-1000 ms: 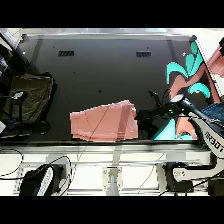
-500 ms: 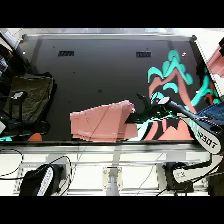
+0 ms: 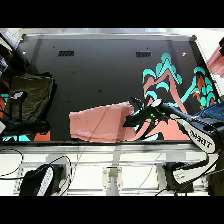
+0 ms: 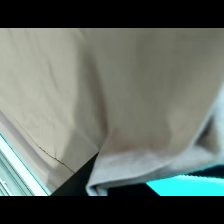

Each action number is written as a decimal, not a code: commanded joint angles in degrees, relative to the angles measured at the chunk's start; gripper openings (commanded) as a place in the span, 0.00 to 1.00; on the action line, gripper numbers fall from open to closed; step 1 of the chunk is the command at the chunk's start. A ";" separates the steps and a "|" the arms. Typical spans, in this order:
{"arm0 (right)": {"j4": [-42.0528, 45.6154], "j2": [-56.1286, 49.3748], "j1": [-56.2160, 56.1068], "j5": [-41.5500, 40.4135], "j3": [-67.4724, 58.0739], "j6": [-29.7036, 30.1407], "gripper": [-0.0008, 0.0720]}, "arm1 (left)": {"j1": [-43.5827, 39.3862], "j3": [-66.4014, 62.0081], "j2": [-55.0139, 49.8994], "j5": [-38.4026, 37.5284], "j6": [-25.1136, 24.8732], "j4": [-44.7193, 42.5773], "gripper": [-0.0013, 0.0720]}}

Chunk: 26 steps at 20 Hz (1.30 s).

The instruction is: Fold the clothes and pants, and hang the long-sleeved shirts on hangers.

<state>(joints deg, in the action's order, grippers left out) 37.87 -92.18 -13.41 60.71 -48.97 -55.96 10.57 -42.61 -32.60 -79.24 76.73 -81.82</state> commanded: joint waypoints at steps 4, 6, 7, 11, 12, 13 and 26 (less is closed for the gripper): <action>13.68 1.88 7.61 10.01 -14.34 -9.79 0.02 | 0.07 0.00 0.04 -0.02 0.00 -0.44 0.91; 23.93 2.05 12.17 13.77 -21.79 -12.94 0.02 | 0.07 0.00 0.04 0.00 0.00 -0.42 0.91; 28.63 2.08 15.02 15.02 -25.44 -14.16 0.02 | 0.07 0.00 0.04 0.00 0.00 -0.42 0.91; 39.32 2.01 27.56 14.23 -35.54 -15.43 0.02 | 0.07 0.00 0.04 0.00 0.00 -0.42 0.91; 41.83 2.01 30.49 12.87 -37.00 -15.41 0.02 | 0.07 0.00 0.04 0.00 0.00 -0.42 0.91; 44.19 2.01 33.62 10.84 -38.16 -15.39 0.02 | 0.07 0.00 0.04 0.00 0.00 -0.42 0.91; 59.54 -1.55 49.79 -3.04 -40.00 -18.34 0.50 | 0.07 0.00 0.04 0.00 0.00 -0.42 0.91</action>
<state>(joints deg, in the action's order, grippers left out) 95.09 -93.30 35.40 59.83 -88.31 -73.54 10.57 -42.59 -32.58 -79.24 76.73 -82.21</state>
